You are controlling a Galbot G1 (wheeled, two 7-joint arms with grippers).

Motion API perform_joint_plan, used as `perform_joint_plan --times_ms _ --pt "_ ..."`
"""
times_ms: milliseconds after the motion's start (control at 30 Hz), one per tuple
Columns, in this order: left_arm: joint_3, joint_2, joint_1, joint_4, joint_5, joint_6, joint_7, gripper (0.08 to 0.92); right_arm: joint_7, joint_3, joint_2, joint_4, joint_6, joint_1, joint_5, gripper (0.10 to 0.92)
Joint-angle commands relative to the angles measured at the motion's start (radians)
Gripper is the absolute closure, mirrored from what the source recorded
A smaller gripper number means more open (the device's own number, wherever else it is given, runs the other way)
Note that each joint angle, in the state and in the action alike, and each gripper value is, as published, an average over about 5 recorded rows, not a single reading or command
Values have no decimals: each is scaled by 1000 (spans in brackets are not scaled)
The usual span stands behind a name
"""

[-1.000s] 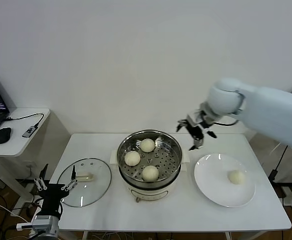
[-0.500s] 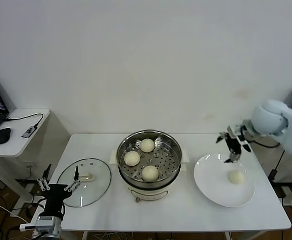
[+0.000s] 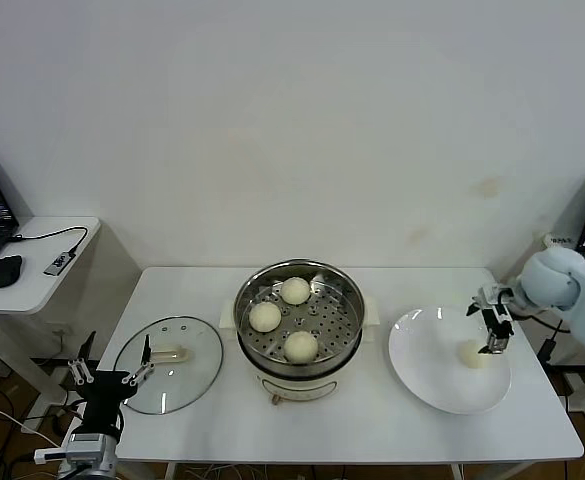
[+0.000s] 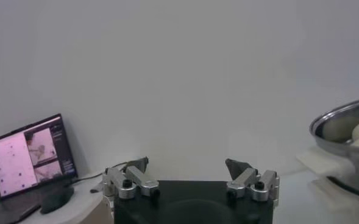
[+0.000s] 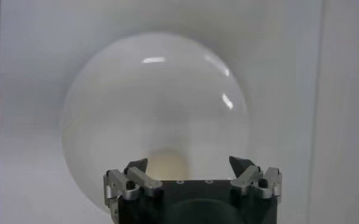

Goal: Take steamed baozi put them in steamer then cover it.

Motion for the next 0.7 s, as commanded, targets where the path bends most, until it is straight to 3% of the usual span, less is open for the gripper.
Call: perform_joint_plan --times_ms 33,533,700 --pt "-3 -1 -2 5 0 1 0 177 9 108 62 -122 21 -145 -93 203" --pt "0 -8 -9 19 -1 -1 0 177 45 155 153 -208 41 -182 -157 203" --pt "-1 -10 -7 18 -1 -3 0 177 46 157 161 -215 32 -172 -174 243"
